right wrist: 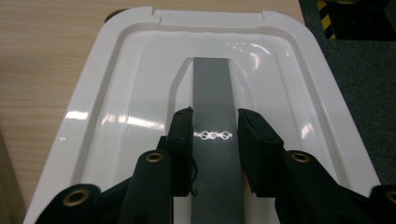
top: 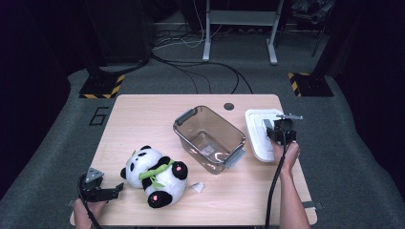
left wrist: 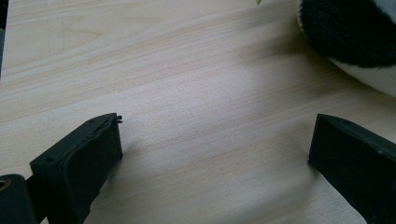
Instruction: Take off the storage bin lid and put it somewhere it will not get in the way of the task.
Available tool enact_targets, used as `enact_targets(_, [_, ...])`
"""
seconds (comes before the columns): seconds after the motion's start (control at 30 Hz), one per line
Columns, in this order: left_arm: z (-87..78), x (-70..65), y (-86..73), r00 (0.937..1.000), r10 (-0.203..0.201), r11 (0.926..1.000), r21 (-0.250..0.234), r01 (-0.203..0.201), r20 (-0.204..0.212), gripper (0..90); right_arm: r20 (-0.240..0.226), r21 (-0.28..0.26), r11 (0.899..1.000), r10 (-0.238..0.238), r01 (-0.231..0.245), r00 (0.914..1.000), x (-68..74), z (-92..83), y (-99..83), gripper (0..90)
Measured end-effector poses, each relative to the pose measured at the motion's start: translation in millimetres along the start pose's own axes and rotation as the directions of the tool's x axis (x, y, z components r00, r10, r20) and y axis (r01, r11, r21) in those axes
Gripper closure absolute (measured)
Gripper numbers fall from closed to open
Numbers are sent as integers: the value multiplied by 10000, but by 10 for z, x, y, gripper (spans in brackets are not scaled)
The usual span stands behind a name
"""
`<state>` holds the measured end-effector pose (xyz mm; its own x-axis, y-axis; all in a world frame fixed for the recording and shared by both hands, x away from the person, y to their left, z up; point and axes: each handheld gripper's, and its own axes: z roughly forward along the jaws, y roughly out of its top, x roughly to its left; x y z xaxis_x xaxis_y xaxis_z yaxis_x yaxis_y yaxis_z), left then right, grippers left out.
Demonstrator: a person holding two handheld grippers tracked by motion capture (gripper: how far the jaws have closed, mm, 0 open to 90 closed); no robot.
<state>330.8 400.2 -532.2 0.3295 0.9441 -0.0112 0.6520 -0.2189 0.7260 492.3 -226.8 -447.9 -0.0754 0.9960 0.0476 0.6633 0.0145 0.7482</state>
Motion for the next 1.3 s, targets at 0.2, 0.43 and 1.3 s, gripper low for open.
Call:
enact_targets(0.2, [-1,0,1,10000,-2,10000,11,2,6,21,154,204,9998,41,-44,9999,-5,164,-86,667])
enact_targets(0.43, [0,0,0,10000,1,10000,3,-1,-3,21,332,548,9968,560,-578,9979,-36,374,-207,666])
enact_targets(1.3, [-2,-2,1,10000,30,10000,26,-30,-45,23,-1225,250,9983,-494,528,9912,-152,-27,-276,108])
